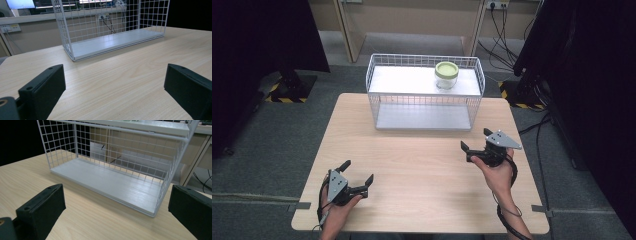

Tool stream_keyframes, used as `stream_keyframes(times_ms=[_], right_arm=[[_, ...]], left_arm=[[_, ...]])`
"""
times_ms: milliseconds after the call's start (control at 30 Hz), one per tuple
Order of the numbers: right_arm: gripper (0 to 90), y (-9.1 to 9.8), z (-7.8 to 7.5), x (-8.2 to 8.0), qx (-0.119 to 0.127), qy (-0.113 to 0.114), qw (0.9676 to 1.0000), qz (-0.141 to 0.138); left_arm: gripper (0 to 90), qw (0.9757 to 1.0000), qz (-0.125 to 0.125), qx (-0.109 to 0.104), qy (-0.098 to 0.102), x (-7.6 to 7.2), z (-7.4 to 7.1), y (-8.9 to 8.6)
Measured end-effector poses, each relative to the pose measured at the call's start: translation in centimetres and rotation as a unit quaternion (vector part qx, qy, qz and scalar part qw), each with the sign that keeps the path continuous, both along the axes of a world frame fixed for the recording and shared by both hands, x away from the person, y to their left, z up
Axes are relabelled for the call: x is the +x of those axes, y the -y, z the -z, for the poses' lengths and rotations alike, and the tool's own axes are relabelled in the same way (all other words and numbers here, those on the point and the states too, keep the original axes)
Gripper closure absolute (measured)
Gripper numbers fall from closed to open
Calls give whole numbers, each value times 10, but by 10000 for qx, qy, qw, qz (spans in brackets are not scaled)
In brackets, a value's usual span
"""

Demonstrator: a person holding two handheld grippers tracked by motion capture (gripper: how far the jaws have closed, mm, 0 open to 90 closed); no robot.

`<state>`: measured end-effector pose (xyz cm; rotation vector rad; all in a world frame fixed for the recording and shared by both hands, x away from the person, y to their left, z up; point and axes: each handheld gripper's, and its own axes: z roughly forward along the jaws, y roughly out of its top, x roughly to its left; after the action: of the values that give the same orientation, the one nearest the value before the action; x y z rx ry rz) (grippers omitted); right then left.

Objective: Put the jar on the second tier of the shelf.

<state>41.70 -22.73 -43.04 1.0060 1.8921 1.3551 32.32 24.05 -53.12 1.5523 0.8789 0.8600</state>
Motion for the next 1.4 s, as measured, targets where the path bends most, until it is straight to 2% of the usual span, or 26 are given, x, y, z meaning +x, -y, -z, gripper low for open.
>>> stream_keyframes(times_ms=[733,1067,1400], right_arm=[[12,33,36,-30,-71,-159,9995,277],[12,46,47,-40,-97,-202,9989,423],[12,58,64,-48,-129,-361,9977,567]], left_arm=[[31,10000,-13,3,7,0,0,0],[31,10000,-19,11,11,0,0,0],[31,10000,-23,27,11,0,0,1]])
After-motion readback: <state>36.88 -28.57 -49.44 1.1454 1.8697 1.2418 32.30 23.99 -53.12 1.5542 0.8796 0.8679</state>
